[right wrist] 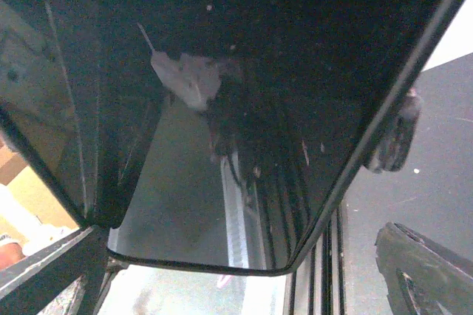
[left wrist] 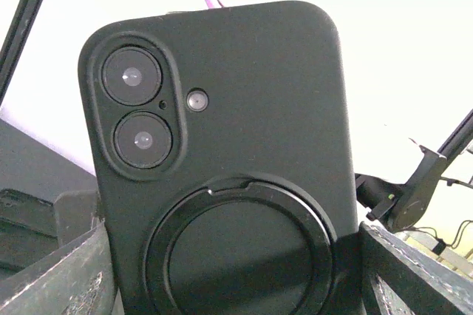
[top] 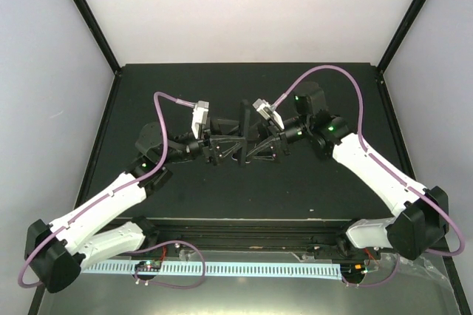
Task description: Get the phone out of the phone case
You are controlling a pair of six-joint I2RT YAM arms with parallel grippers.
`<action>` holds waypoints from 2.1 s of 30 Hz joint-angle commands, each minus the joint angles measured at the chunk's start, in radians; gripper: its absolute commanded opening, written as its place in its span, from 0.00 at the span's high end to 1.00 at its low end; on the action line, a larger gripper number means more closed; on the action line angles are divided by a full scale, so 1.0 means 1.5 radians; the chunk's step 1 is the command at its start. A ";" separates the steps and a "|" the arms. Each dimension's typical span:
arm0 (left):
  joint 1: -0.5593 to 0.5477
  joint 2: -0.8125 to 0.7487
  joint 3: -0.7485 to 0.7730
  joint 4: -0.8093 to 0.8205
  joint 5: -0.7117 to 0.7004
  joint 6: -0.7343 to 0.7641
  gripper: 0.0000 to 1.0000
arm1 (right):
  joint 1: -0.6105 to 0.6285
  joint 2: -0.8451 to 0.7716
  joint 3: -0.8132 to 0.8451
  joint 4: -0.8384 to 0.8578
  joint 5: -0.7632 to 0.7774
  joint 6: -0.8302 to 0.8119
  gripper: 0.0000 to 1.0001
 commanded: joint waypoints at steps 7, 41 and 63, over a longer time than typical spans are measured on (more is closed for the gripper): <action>-0.007 0.009 0.000 0.050 -0.036 0.018 0.98 | 0.019 -0.033 -0.022 0.077 -0.071 0.059 0.00; -0.007 0.006 0.003 -0.023 -0.136 0.031 0.40 | 0.019 -0.045 -0.008 0.025 0.081 0.024 0.53; -0.011 0.021 0.097 -0.266 -0.300 0.112 0.22 | 0.049 -0.064 0.058 -0.224 0.649 -0.198 0.60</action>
